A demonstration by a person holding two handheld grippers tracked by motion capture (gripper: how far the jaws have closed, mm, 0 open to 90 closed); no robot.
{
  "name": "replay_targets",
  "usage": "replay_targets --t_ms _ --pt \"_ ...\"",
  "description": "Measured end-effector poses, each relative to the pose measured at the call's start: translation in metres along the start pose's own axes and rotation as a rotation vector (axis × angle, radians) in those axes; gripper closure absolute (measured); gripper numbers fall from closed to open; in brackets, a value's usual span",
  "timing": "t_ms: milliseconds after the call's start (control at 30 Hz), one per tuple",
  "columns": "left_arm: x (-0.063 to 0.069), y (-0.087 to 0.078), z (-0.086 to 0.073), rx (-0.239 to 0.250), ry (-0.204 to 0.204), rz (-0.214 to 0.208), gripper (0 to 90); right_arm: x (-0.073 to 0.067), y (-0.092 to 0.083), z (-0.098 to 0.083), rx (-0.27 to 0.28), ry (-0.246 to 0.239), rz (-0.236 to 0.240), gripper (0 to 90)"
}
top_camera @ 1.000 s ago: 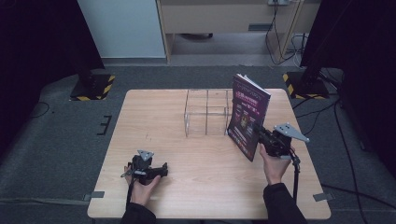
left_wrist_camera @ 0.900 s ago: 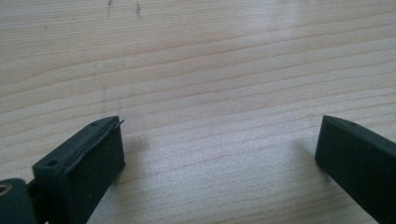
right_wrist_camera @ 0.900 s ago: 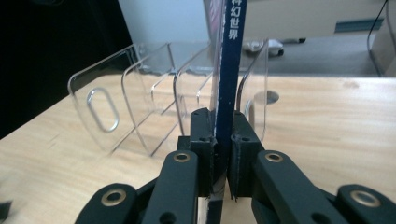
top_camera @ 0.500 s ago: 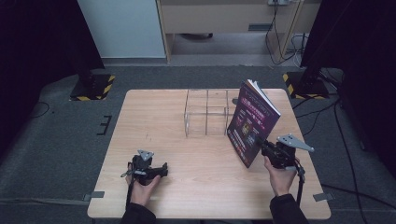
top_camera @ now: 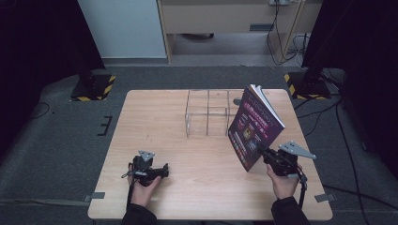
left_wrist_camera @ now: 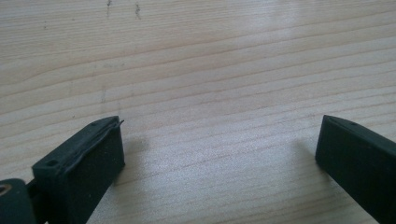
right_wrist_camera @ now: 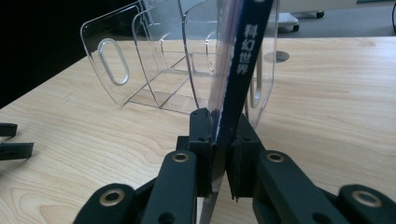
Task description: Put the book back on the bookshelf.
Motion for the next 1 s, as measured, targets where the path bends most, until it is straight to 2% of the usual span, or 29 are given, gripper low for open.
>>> replay_targets --t_ms 133,267,500,600,733,800,900,1000 --pt "0.0 0.0 0.0 0.0 0.0 0.0 0.2 0.002 -0.004 0.01 0.036 -0.016 -0.008 78.7" --pt "0.0 0.0 0.0 0.0 0.0 0.0 0.3 0.007 -0.009 0.027 0.09 0.0 -0.017 77.9" --pt "0.0 0.0 0.0 0.0 0.0 0.0 0.2 0.014 -0.013 0.053 0.134 0.01 -0.039 78.4" --pt "0.0 0.0 0.0 0.0 0.0 0.0 0.3 0.015 -0.012 0.057 0.124 0.008 -0.048 80.8" --pt "0.0 0.0 0.0 0.001 0.0 0.0 0.2 0.014 -0.011 0.058 0.111 0.051 -0.044 83.6" --pt "0.0 0.0 0.0 0.0 0.0 0.0 0.3 0.013 -0.012 0.058 0.111 0.053 -0.045 84.1" --pt "0.0 0.0 0.0 0.0 0.0 0.0 0.2 0.009 -0.012 0.061 0.135 0.05 -0.046 84.3" --pt "0.0 0.0 0.0 0.0 0.0 0.0 0.3 0.005 -0.011 0.066 0.167 0.022 -0.064 84.4"
Point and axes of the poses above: each handheld gripper's, and its own axes: y roughly forward along the jaws, z roughly out of its top, x roughly to its right, the point moved 7 cm from there along y, roughly forward along the jaws, and after that the axes turned 6 degrees about -y, right-handed, at the moved point
